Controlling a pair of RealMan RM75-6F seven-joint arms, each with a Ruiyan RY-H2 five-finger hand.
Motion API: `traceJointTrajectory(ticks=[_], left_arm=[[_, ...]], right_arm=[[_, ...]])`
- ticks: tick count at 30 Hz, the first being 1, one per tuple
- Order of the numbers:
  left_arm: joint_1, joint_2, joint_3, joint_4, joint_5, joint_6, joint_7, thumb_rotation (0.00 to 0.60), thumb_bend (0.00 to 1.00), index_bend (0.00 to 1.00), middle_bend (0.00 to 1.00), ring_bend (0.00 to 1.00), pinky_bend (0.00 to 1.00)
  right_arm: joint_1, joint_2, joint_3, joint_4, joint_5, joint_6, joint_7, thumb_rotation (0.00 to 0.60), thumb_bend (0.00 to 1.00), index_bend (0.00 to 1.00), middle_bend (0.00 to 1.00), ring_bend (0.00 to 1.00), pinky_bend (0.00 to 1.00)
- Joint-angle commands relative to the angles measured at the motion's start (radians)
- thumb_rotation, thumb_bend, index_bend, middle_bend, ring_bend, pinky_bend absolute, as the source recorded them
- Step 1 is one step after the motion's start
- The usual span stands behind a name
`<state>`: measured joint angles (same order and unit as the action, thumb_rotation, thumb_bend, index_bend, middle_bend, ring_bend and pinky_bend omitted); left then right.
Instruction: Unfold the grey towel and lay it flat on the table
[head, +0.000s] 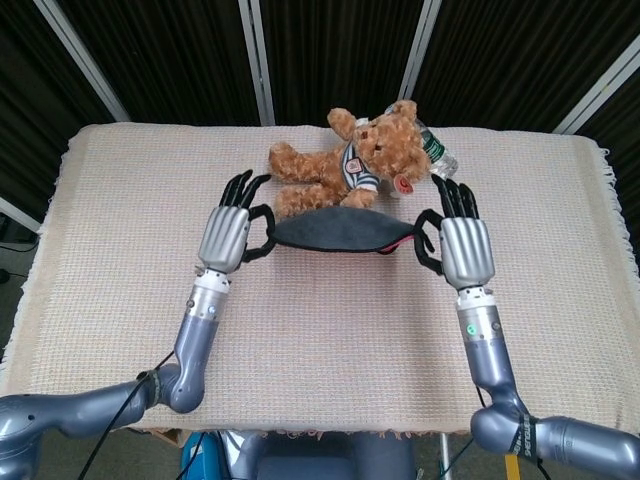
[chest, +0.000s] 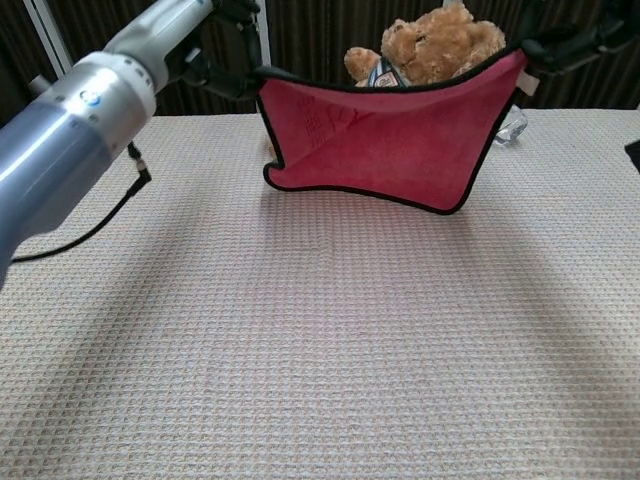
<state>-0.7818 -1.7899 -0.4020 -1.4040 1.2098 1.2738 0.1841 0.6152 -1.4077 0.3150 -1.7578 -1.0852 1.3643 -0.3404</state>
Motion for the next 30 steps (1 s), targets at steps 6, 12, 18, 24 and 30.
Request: traceJointTrajectory(ticks=[6,12,18,24,30], left_arm=[[0.162,0.072,0.184,-0.173,0.094,0.124,-0.022,0.6,0.46,0.64,0.12,0.0,0.0],[0.221,0.107,0.244,-0.233,0.144,0.166,-0.024,0.6,0.46,0.64,0.12,0.0,0.0],[0.263,0.128,0.288,-0.263,0.18,0.183,-0.024,0.6,0.46,0.64,0.12,0.0,0.0],[0.298,0.134,0.329,-0.281,0.218,0.194,-0.027,0.6,0.46,0.64,0.12,0.0,0.0],[0.329,0.129,0.362,-0.282,0.247,0.197,-0.034,0.6,0.46,0.63,0.11,0.0,0.0]], right_arm=[[-0.118,-0.013,-0.143,-0.014,-0.118,0.065,0.075,0.6,0.49,0.64,0.08,0.0,0.0],[-0.168,-0.027,-0.193,-0.008,-0.175,0.089,0.098,0.6,0.49,0.64,0.08,0.0,0.0],[-0.208,-0.022,-0.223,-0.018,-0.214,0.106,0.109,0.6,0.49,0.63,0.08,0.0,0.0],[-0.248,-0.017,-0.26,-0.021,-0.256,0.117,0.12,0.6,0.49,0.64,0.08,0.0,0.0],[-0.283,-0.03,-0.297,-0.012,-0.305,0.124,0.122,0.6,0.49,0.64,0.08,0.0,0.0]])
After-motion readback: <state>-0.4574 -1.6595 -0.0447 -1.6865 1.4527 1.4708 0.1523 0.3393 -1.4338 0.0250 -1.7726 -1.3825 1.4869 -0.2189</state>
